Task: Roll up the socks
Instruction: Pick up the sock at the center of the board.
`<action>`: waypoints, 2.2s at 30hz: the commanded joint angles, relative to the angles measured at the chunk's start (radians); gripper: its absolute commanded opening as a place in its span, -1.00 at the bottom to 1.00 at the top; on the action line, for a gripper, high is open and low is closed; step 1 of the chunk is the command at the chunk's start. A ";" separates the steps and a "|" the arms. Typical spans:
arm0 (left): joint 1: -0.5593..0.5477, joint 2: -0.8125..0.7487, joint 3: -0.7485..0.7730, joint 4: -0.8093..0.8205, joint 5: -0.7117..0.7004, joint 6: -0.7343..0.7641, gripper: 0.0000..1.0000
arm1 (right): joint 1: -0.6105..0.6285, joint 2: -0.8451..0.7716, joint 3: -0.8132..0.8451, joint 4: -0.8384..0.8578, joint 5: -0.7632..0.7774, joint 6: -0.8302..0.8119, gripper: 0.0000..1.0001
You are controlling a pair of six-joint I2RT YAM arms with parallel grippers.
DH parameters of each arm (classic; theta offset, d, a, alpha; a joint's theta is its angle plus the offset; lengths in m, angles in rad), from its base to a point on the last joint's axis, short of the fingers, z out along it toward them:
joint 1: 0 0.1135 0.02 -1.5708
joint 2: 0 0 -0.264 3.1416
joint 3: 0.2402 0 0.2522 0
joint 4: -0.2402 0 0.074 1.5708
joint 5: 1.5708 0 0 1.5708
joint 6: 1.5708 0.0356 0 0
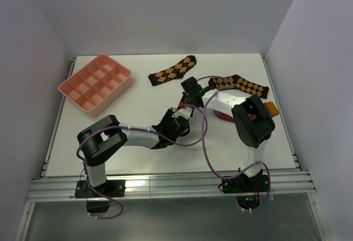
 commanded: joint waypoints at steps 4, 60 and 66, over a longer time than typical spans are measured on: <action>0.007 0.094 0.031 -0.095 0.020 -0.071 0.05 | 0.013 0.019 0.015 -0.046 -0.050 -0.023 -0.94; 0.395 -0.120 0.175 -0.627 0.338 -0.432 -0.99 | -0.527 -0.691 -0.258 -0.140 -0.139 -0.305 0.61; 0.464 -0.177 0.299 -0.743 0.244 -0.433 -0.99 | -0.550 -0.710 -0.255 -0.140 -0.200 -0.322 0.59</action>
